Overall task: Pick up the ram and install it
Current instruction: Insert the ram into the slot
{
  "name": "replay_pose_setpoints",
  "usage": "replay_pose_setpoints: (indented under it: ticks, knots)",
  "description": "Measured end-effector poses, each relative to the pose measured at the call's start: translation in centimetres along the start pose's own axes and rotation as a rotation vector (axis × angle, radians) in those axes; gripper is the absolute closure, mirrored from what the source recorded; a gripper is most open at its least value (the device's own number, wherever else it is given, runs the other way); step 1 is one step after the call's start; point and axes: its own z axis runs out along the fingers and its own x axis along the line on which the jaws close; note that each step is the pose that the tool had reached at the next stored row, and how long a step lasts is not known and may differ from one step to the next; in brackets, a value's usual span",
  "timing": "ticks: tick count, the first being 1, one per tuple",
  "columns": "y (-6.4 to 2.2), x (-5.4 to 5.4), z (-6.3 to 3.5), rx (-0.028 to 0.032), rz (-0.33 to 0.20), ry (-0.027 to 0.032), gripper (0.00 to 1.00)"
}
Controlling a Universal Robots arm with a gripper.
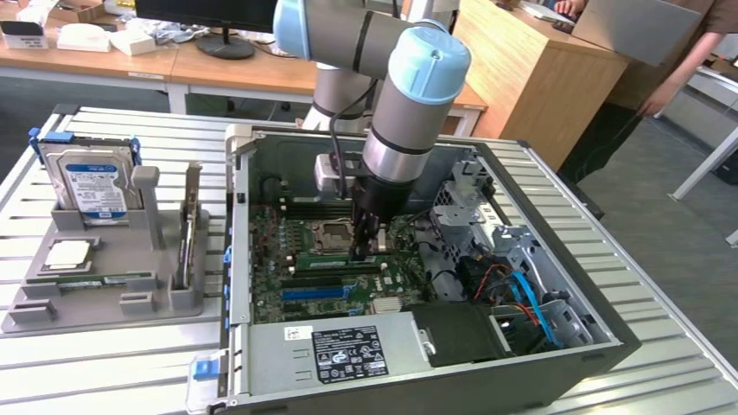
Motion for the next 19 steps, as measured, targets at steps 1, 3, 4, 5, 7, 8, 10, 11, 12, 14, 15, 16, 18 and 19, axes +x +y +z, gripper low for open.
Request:
replay_pose_setpoints:
  ticks: [1,3,4,5,7,8,10,11,12,14,15,16,18,19]
  knots:
    - [0.03,0.00,0.00,0.0007,0.000,0.0000,0.89]
    - [0.03,0.01,0.06,0.0008,0.000,-0.0001,0.89]
    - [0.03,0.01,0.07,0.0008,0.000,-0.0003,0.89]
    - [0.03,0.03,0.10,0.0008,0.000,-0.0003,0.89]
    - [0.03,0.05,0.13,0.0008,0.000,-0.0002,0.89]
    - [0.03,0.07,0.15,0.0007,0.000,-0.0002,0.89]
    - [0.03,0.10,0.20,0.0008,0.000,-0.0001,0.89]
    - [0.03,0.11,0.23,0.0007,0.000,0.0000,0.89]
    - [0.03,0.12,0.25,0.0007,0.000,0.0001,0.89]
    - [0.02,0.14,0.33,0.0008,0.000,0.0000,0.89]
    - [0.02,0.15,0.37,0.0008,0.000,0.0000,0.89]
    - [0.02,0.17,0.41,0.0007,0.000,0.0000,0.89]
    - [0.01,0.18,0.51,0.0007,0.000,0.0000,0.89]
    - [0.01,0.19,0.56,0.0007,0.000,0.0000,0.89]
